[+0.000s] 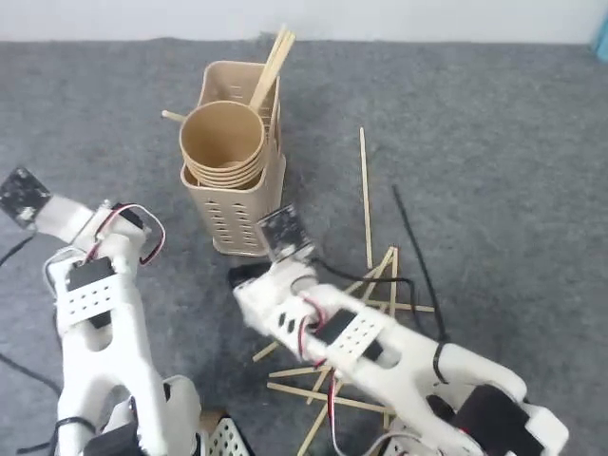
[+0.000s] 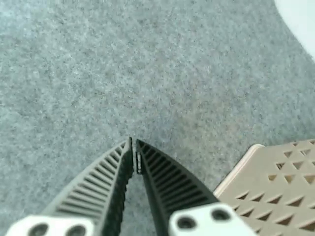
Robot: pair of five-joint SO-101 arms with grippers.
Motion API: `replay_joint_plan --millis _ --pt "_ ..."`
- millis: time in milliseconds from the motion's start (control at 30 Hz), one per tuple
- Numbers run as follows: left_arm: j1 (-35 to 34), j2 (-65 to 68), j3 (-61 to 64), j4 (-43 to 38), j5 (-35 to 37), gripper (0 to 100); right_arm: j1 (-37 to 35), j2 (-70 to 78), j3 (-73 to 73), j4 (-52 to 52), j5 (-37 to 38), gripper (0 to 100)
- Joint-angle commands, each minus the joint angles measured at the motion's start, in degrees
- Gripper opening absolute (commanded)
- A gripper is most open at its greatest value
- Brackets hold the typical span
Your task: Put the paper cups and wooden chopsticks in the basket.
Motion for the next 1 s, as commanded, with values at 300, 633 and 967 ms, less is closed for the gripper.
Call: replay_joint_plan --millis 300,633,967 --pt "-0.4 -1.9 -2.9 -1.7 0.5 1 9.7 12.9 -1.4 -26.5 -2.2 0.8" --pt "-1.3 -1.9 -2.6 -1.6 0.5 1 15.3 18.8 -3.9 -32.8 -1.9 0.8" --pt "-1.3 -1.9 -2.5 -1.4 0.5 1 24.6 18.8 -6.7 -33.1 -1.9 0.8"
